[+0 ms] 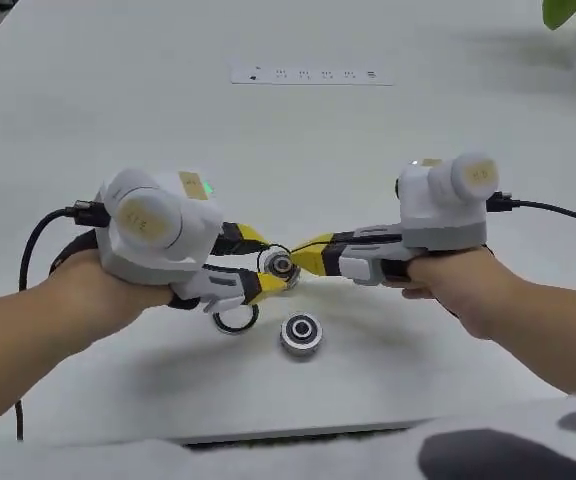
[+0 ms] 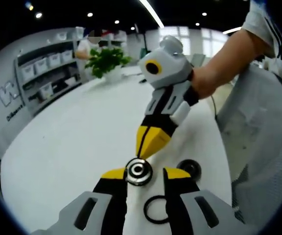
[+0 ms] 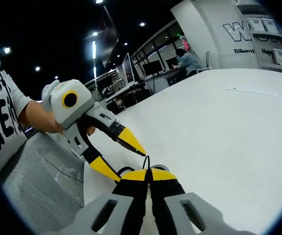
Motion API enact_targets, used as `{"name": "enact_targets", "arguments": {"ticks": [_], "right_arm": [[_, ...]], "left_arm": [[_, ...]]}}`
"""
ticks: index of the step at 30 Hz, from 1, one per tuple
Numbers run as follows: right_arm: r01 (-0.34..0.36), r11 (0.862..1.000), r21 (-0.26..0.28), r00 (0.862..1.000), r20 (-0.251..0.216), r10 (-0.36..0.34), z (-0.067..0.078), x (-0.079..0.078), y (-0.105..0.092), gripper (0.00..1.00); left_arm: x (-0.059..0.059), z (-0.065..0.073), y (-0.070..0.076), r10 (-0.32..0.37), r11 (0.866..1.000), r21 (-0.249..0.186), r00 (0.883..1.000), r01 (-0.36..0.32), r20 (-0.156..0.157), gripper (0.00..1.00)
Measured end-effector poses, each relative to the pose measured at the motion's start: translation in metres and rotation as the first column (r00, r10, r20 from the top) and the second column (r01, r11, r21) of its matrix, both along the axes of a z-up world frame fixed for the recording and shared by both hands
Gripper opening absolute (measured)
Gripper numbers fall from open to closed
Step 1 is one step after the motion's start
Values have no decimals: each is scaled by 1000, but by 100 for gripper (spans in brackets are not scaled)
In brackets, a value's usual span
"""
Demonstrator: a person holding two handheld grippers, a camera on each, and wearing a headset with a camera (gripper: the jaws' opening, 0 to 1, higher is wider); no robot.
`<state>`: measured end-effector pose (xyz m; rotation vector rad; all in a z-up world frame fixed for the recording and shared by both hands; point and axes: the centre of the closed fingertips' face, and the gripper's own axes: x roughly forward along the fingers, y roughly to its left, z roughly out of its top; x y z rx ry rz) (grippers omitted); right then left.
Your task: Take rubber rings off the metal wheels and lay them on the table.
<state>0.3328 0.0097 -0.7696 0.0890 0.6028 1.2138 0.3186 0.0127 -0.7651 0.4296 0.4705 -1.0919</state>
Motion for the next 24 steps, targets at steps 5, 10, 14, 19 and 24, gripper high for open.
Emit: {"name": "enact_targets", "arguments": {"ticks": [5, 10, 14, 19, 24], "right_arm": [[-5, 1000, 10, 1000, 3, 5, 4, -1, 2, 0], [-6, 1000, 18, 1000, 3, 6, 7, -1, 3, 0], [-6, 1000, 23, 1000, 3, 6, 9, -2, 4, 0], [-11, 999, 35, 1000, 4, 10, 14, -4, 6, 0], [-17, 999, 43, 1000, 3, 17, 17, -7, 9, 0]], "left_arm": [[-3, 7, 4, 5, 1000, -14, 1000, -5, 5, 33], [-6, 13, 7, 5, 1000, -23, 1000, -5, 8, 36], [-9, 18, 9, 8, 999, -32, 1000, -7, 11, 40], [-15, 23, 15, 10, 999, -36, 1000, -10, 17, 42], [-20, 26, 22, 17, 999, -38, 1000, -16, 20, 46]]}}
